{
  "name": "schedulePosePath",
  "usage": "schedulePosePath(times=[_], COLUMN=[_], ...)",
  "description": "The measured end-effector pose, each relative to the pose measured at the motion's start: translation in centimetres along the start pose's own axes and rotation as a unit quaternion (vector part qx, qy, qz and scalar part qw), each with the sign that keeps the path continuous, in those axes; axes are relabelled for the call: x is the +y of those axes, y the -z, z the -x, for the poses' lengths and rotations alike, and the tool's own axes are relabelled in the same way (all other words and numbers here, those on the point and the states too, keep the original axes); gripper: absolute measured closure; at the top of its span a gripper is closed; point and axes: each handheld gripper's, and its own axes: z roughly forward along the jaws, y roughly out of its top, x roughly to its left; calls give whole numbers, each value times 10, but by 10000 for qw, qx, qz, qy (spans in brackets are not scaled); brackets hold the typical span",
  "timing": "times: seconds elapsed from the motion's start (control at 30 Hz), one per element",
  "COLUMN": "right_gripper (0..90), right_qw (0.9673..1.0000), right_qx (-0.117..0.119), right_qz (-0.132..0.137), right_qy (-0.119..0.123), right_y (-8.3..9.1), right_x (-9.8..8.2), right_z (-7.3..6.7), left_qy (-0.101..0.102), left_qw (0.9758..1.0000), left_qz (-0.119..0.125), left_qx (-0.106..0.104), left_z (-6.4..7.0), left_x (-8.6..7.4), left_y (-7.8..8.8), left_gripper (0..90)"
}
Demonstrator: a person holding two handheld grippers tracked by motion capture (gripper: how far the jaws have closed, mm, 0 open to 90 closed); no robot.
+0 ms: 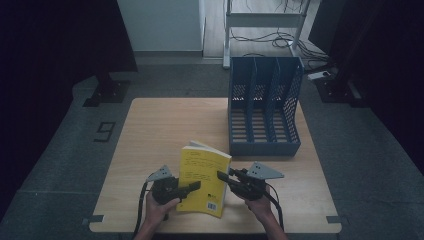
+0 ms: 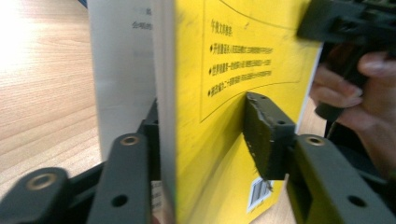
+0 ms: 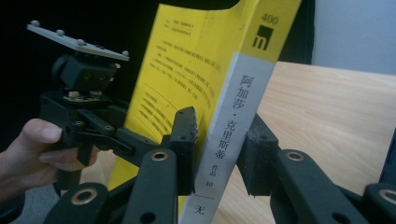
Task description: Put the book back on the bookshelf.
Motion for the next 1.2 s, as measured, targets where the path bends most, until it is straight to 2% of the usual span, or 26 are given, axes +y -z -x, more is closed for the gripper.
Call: schedulePosePath(times=[0.13,0.6,0.67,0.77,0.93,1.07,1.2], right_gripper=[715,724,724,723,723,717,711], right_qw=[9999,9983,9983,9985,9982,9971,9966], right_qx=[19,-19,-26,-40,91,137,203], right_qz=[50,54,50,51,31,13,24], right_qy=[140,580,576,548,590,751,794], right_y=[3,7,7,7,8,9,10], right_x=[4,11,11,10,11,12,15], right_z=[-3,-13,-13,-11,-12,-17,-22], left_qy=[-64,-84,-53,-25,-72,-94,-230], left_qw=[10000,9999,9997,9997,9996,9996,9995], left_qz=[-38,49,144,197,197,167,118], left_qx=[8,93,172,174,197,214,189], left_z=[2,2,2,0,1,3,7], left_x=[0,1,2,2,2,2,4], left_y=[-2,-1,1,4,4,5,5], left_gripper=[519,451,461,490,498,509,507])
